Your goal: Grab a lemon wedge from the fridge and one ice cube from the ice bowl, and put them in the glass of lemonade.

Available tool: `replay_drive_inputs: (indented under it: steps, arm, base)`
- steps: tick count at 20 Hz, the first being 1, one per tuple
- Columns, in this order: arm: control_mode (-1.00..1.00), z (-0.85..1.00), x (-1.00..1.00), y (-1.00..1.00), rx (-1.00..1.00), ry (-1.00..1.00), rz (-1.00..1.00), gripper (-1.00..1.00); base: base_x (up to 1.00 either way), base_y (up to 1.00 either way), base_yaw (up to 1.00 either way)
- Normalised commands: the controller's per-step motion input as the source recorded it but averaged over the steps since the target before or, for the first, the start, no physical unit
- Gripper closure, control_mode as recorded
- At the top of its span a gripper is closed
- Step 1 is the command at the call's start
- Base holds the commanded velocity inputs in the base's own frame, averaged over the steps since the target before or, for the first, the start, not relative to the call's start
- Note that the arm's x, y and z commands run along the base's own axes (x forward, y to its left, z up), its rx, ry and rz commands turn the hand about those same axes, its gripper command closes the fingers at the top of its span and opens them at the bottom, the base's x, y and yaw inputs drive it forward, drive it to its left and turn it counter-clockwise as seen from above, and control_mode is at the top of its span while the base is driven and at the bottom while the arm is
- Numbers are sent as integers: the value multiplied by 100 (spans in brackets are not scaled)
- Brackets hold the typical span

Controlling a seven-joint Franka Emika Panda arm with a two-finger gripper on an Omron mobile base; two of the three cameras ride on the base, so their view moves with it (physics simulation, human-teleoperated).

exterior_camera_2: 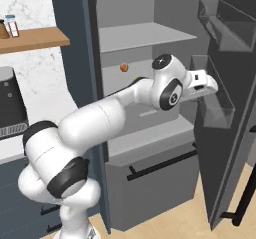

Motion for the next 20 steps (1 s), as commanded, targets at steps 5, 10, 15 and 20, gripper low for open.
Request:
replay_drive_inputs:
  steps: [5,10,15,20]
  arm:
    - [-100,-2,28,-95,-3,-6,-4,100]
    - [-100,-14,31,-93,-5,-3,-4,100]
    - [-100,86,-66,26,0,-12,0,100]
    - [-100,18,-69,99,-1,-4,-1,100]
  base:
    - [0,0,0]
    - [0,0,0]
    - [0,0,0]
    - [0,0,0]
